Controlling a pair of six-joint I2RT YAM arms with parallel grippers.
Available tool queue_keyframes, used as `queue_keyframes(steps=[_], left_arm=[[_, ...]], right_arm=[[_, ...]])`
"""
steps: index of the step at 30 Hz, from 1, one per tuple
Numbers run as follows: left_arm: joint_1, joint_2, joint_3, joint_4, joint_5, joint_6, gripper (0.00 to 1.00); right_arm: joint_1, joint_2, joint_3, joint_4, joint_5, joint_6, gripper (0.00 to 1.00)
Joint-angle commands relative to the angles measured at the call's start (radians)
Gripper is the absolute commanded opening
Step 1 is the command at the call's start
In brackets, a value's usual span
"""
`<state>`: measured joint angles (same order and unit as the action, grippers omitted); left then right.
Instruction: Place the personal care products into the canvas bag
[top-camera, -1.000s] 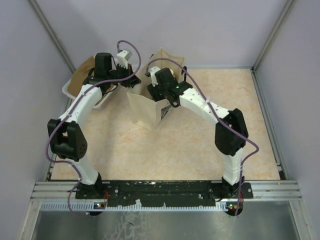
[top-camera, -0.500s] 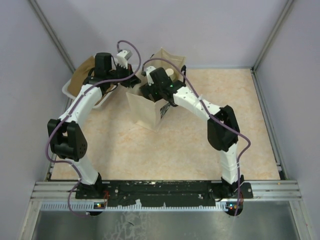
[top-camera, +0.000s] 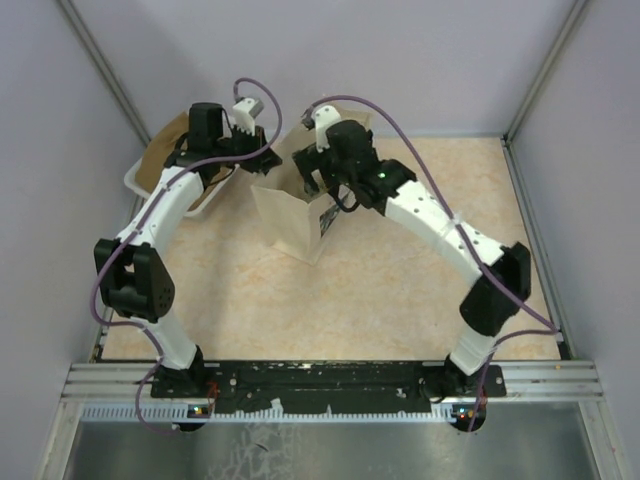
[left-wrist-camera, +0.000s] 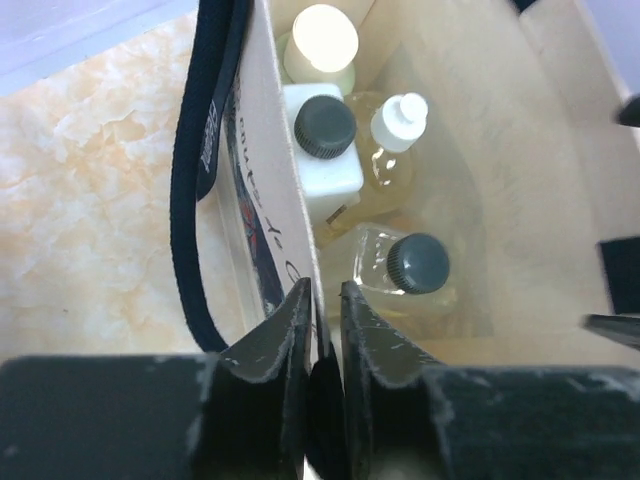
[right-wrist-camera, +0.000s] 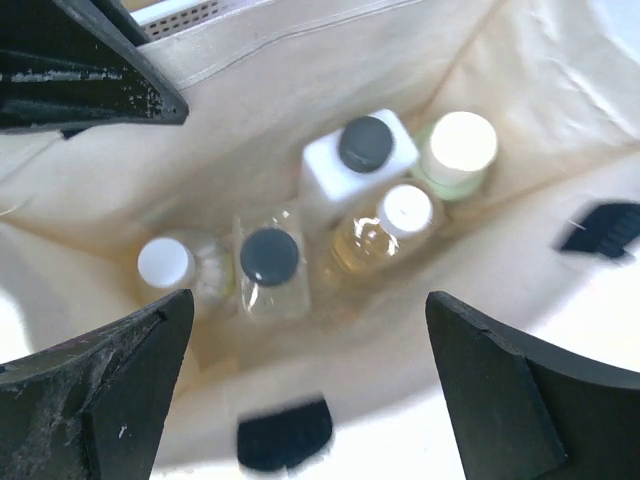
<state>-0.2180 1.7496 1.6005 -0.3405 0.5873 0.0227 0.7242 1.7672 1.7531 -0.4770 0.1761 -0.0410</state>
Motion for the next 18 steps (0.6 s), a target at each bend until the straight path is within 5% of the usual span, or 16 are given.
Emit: queue_keyframes(steps=[1, 3, 4, 10, 18], left_arm=[[0.002, -0.03, 0.089, 0.017, 0.01, 0.016, 0.44], [0.002, -0.035, 0.119, 0.006, 0.005, 0.019, 0.89], [0.002, -0.041, 0.132, 0.005, 0.002, 0.02, 0.98], [0.003, -0.104, 0.132, 0.024, -0.053, 0.022, 0.99], [0.012, -0.344, -0.223, 0.115, -0.34, -0.017, 0.99]], right_arm=[[-0.021, -0.24, -0.088, 0.071, 0.092, 0.016, 0.99], [-0.047, -0.293, -0.138, 0.076, 0.1, 0.034, 0.99], [-0.061, -0.315, -0.167, 0.081, 0.11, 0.037, 0.99], [-0.147, -0.396, -0.337, 0.121, 0.134, 0.046, 0.99], [-0.253, -0.511, -0.598, 0.184, 0.132, 0.115, 0.99]])
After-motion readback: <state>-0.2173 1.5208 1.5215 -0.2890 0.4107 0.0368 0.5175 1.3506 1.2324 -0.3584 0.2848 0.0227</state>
